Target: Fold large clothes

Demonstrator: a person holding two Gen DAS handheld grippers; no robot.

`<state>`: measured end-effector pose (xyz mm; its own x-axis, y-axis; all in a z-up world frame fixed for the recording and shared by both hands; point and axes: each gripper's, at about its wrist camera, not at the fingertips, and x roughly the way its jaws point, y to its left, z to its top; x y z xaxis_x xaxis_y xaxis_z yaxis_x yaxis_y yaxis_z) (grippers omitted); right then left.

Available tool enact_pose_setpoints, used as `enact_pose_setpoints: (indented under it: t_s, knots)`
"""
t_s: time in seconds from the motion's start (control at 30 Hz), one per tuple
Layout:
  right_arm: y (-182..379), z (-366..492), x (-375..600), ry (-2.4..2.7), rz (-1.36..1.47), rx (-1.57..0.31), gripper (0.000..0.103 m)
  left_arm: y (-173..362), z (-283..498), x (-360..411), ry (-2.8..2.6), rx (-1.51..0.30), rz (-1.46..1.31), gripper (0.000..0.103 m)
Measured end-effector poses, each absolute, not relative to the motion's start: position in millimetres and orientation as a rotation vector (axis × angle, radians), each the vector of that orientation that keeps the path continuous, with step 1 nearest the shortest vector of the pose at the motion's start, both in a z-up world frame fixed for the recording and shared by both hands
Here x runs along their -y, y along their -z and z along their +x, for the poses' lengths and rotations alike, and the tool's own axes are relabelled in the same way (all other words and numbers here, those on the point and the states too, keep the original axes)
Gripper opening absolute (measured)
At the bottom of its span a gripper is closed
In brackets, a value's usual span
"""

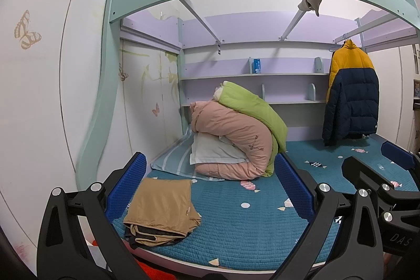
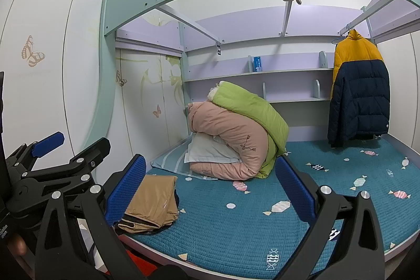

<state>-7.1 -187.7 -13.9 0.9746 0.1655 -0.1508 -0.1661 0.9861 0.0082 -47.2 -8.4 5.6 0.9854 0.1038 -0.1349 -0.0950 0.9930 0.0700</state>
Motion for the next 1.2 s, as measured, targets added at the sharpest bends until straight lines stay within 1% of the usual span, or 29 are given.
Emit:
enact_pose_setpoints:
  t_s: [1.2]
  knots:
    - [17.3,-6.5,182.6,-0.168,0.001,-0.159,0.095,-2.5,-47.4,7.1,-0.102,-0.146,0.057,0.098]
